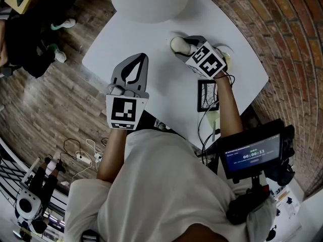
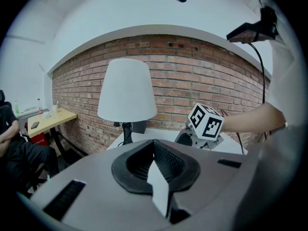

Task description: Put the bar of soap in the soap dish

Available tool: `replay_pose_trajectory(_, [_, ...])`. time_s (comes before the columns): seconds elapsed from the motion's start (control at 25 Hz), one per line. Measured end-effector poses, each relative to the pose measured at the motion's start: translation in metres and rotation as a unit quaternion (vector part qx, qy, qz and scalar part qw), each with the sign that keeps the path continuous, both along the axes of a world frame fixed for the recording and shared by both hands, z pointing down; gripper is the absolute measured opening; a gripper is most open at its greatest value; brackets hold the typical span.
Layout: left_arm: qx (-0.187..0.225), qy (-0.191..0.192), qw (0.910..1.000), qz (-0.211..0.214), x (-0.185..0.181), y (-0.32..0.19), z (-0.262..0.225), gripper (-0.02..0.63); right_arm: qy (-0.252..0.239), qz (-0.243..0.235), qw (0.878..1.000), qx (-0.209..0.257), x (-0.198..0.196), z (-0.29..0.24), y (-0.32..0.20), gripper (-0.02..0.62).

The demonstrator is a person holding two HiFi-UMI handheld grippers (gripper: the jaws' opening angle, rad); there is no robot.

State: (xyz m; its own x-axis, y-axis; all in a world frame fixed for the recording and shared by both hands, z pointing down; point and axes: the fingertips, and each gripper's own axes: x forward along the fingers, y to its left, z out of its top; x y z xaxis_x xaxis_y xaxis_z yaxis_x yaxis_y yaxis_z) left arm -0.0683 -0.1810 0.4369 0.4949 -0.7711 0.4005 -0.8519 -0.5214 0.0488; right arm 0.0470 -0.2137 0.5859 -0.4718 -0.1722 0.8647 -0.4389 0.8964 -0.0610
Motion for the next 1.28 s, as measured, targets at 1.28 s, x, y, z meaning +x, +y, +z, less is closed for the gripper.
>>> replay_pose_trajectory(1.28, [0.016,0.000,0.9998,0.012,0.007,0.015,-0.012,0.007,-0.033,0.036,0.997,0.052,0.005,-0.035,-0.003,0.256])
